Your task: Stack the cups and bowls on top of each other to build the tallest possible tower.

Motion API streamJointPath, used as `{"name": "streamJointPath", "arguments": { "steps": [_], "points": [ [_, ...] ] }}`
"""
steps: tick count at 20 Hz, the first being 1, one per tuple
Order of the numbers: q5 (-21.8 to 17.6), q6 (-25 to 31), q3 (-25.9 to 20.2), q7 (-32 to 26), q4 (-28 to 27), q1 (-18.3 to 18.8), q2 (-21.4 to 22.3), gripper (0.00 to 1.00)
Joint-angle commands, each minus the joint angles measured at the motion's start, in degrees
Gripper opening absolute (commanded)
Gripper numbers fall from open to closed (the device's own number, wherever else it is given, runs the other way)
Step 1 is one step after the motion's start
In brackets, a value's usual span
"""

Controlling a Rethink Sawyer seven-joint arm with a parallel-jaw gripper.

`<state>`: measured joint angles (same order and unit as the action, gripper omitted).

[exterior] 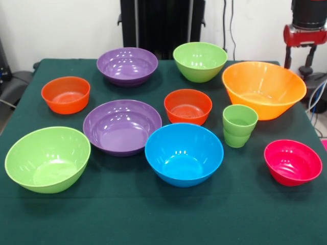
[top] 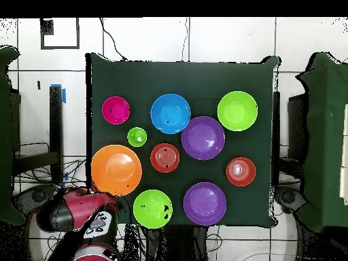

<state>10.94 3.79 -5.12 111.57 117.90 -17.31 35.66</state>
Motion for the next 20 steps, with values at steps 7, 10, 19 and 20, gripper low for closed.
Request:
{"name": "streamJointPath", "arguments": {
  "steps": [7,10,19,20],
  "points": [
    [1.1,7.8,-1.9,6.9,-3.6,4.2,0.2,1.00],
    [1.1,12.7,-1.8,6.5,-3.4,4.5,4.2,1.00],
    [1.1,21.9,-1.0,7.3,-4.8,3.9,9.1,1.00],
    [1.1,22.6,-0.9,7.5,-4.9,3.8,9.5,1.00]
  ]
}}
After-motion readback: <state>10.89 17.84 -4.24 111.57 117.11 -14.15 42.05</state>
